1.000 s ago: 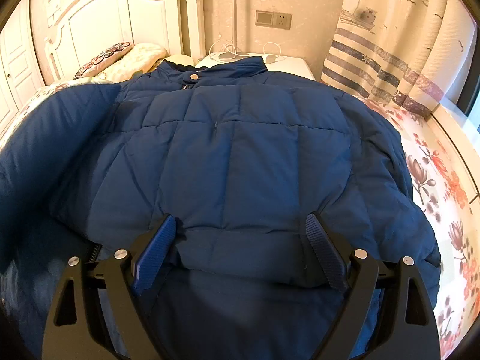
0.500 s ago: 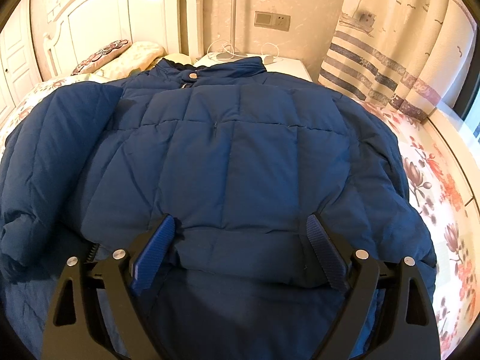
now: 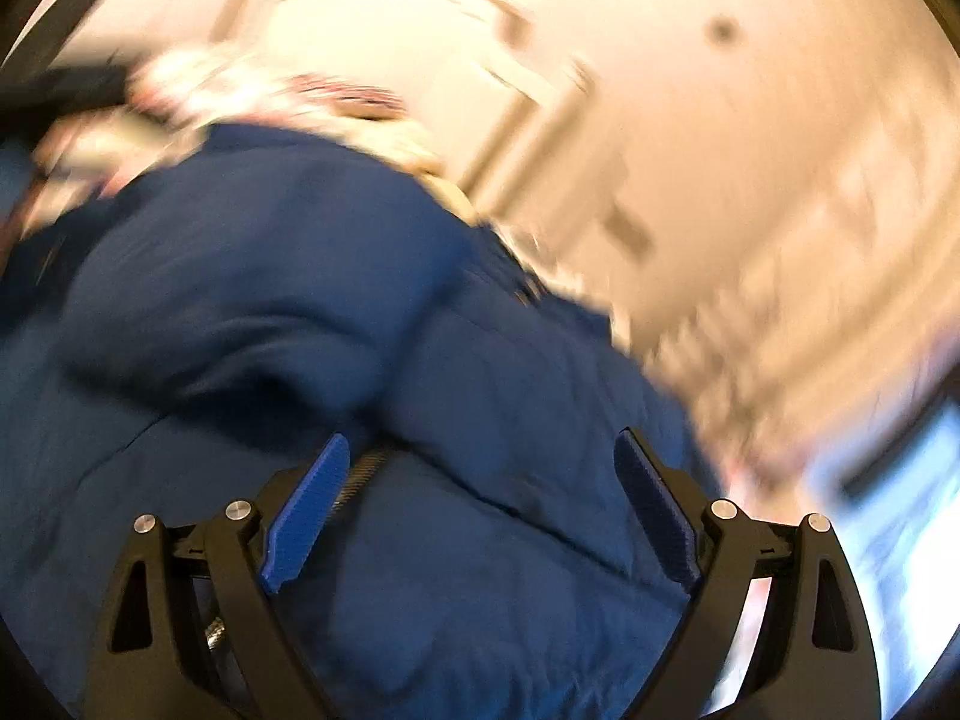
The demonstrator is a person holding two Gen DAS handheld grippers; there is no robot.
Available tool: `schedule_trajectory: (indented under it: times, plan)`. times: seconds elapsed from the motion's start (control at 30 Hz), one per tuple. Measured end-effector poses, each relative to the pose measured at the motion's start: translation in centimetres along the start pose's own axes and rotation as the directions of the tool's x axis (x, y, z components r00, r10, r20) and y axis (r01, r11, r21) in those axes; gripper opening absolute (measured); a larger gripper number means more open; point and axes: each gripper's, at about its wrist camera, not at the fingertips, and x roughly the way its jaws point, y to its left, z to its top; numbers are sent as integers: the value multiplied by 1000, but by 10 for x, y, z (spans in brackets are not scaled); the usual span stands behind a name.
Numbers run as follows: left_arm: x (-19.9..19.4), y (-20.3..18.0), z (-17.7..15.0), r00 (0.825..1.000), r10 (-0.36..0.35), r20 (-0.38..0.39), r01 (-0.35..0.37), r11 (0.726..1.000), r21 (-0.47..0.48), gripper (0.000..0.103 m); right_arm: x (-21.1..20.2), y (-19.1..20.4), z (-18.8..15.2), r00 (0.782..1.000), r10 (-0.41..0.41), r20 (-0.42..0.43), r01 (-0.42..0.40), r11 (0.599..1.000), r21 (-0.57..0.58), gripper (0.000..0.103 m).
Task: Fold large clothes
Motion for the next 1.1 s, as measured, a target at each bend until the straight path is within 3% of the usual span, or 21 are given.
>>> schedule_trajectory:
  times: [0.13, 0.23, 0.4, 0.47, 0.63, 0.73, 0.83, 0.93, 1.03, 1.1]
  plan:
    - [-1, 5, 1, 1000, -3, 4, 3, 1000, -26, 99, -9, 58, 6, 985, -132, 111, 157, 953, -261, 86]
    - [-1, 8, 2, 1000, -5, 3, 5, 999, -45, 99, -10, 74, 19, 974, -156, 163, 202, 922, -331, 86]
    - [-1, 10, 2, 1000, -7, 0, 7, 998, -59, 99, -6, 108, 23, 942, -191, 275, 309, 812, -496, 86]
    - [-1, 11, 2, 1000, -7, 1, 7, 998, -64, 99, -1, 110, 23, 942, -178, 285, 307, 798, -518, 85]
    - [-2, 15, 2, 1000, -9, -3, 9, 996, -88, 99, -1, 103, 19, 986, -34, 163, 122, 813, -570, 66]
    - [-2, 18, 1, 1000, -11, -4, 11, 995, -104, 99, -15, 104, 12, 985, 58, 163, 52, 799, -598, 66]
    - [-2, 18, 0, 1000, -11, -3, 11, 994, -110, 99, -11, 108, 16, 985, 87, 146, 18, 800, -600, 66]
    - [-3, 18, 0, 1000, -8, -1, 8, 994, -109, 99, 6, 105, 33, 987, 107, 117, -26, 836, -549, 64]
    - [-3, 19, 0, 1000, -9, -3, 8, 994, -109, 99, 16, 100, 48, 988, 126, 91, -71, 887, -456, 33]
    - [-3, 18, -1, 1000, -6, -3, 6, 994, -110, 100, 14, 74, 56, 983, 136, 126, -92, 949, -302, 25]
